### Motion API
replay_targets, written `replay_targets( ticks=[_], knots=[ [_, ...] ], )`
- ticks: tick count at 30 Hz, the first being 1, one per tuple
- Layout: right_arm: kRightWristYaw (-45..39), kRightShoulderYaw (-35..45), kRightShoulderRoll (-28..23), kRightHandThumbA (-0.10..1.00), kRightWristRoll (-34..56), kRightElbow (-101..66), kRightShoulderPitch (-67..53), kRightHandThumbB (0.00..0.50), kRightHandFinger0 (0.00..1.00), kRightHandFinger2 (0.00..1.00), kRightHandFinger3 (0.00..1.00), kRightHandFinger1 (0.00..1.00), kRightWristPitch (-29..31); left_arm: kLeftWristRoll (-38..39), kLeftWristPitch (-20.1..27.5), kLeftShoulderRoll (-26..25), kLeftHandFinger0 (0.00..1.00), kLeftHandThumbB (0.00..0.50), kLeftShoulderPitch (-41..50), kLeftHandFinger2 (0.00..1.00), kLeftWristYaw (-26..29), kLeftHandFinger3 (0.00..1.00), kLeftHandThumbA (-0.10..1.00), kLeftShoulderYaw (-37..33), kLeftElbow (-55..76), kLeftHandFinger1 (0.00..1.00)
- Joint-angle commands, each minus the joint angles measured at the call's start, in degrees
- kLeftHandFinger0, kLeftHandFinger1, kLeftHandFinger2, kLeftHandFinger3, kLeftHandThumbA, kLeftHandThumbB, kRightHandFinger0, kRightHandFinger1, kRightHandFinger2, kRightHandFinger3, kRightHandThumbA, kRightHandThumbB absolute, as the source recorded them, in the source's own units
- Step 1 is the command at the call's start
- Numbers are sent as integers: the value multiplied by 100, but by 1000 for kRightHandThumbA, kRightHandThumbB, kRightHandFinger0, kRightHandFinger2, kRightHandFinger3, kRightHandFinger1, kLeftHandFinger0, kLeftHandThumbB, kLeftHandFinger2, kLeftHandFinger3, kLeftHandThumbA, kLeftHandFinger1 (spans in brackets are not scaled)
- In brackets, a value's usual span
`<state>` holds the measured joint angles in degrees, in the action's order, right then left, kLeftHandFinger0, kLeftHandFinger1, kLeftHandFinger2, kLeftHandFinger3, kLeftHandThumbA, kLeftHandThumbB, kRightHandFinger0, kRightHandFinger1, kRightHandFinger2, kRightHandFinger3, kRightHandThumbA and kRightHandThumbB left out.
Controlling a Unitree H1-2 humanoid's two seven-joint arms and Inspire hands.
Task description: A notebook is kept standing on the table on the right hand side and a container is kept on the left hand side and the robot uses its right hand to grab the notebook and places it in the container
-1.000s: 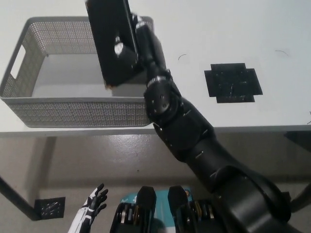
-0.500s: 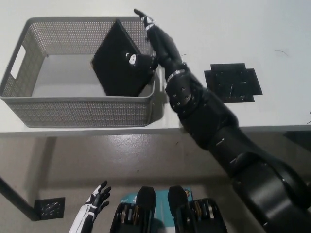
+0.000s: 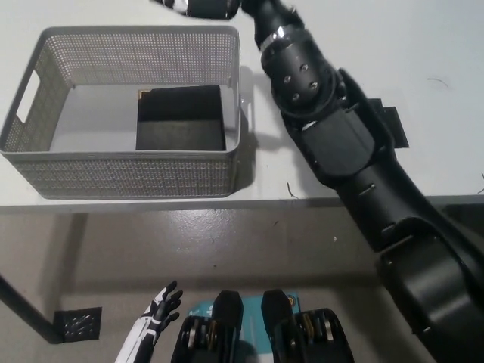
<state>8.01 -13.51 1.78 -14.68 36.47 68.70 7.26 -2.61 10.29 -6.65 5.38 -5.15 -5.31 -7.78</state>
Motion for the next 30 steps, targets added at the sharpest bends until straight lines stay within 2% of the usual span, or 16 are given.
replay_targets(
  ticks=[1,11,13,14,15,16,17,18,19,20,22,24,25,28,29,30],
  knots=[
    [-732,515,-556,1000,478,-3037,10,495,1000,1000,1000,1000,-1098,-120,55,-85,1000,174,21,1000,-75,1000,1000,-54,183,1000],
    [-812,1436,-1719,1000,951,-7447,-2087,499,1000,1000,1000,1000,-1522,146,-59,-153,1000,158,6,1000,-175,1000,1000,59,131,1000],
    [-610,1661,-2031,1000,1548,-8254,-2915,434,1000,1000,1000,1000,-1157,250,-38,-179,1000,166,0,1000,-236,1000,1000,82,91,1000],
    [-534,1704,-2142,1000,1801,-8503,-3188,448,1000,1000,1000,1000,-1146,287,-9,-163,1000,173,-31,1000,-247,1000,1000,87,30,1000],
    [-471,1690,-2201,1000,1916,-8754,-3452,426,1000,1000,1000,1000,-1213,304,-14,-170,1000,187,-44,1000,-252,1000,1000,99,4,1000],
    [-394,1666,-2269,989,2061,-9034,-3758,485,1000,1000,1000,1000,-1270,319,-33,-178,1000,184,-45,1000,-257,1000,1000,109,-7,1000],
    [-356,1618,-2313,947,2104,-9073,-4011,415,1000,1000,1000,1000,-1002,307,-32,-180,1000,188,-55,1000,-251,1000,1000,109,-17,1000],
    [-338,1565,-2354,957,2008,-9090,-4441,422,1000,1000,1000,1000,-555,313,-16,-185,1000,186,-68,1000,-243,1000,1000,125,-33,1000],
    [-374,1573,-2451,953,1925,-9090,-4789,473,1000,1000,1000,1000,-323,302,-18,-204,1000,182,-77,1000,-239,1000,1000,134,-33,1000],
    [-369,1566,-2513,919,1959,-9090,-5036,475,1000,1000,1000,1000,-191,306,-28,-191,1000,189,-100,1000,-224,1000,1000,144,-46,1000],
    [-173,1390,-2056,1000,1631,-9090,-5901,440,1000,1000,1000,1000,83,314,-129,-165,1000,211,-114,1000,-198,1000,1000,163,-34,1000],
    [-195,1085,-2053,990,2278,-8817,-6330,454,1000,1000,1000,1000,201,311,-121,-166,1000,217,-131,1000,-212,1000,1000,152,-94,1000],
    [-225,1029,-1981,1000,2182,-8630,-6451,491,1000,1000,1000,1000,300,311,-83,-176,1000,210,-103,1000,-218,1000,1000,153,-100,1000],
    [-309,915,-1743,1000,1615,-7779,-6934,478,1000,1000,1000,1000,614,342,-9,-181,1000,203,-105,1000,-245,1000,1000,153,-134,1000],
    [-350,887,-1721,1000,1757,-7636,-7028,498,1000,1000,1000,1000,544,350,-23,-186,1000,207,-100,1000,-255,1000,1000,153,-111,1000],
    [-449,879,-1738,1000,1860,-7259,-7064,478,1000,1000,1000,1000,578,373,-85,-200,1000,217,-149,1000,-276,1000,1000,162,-71,1000]
  ],
)
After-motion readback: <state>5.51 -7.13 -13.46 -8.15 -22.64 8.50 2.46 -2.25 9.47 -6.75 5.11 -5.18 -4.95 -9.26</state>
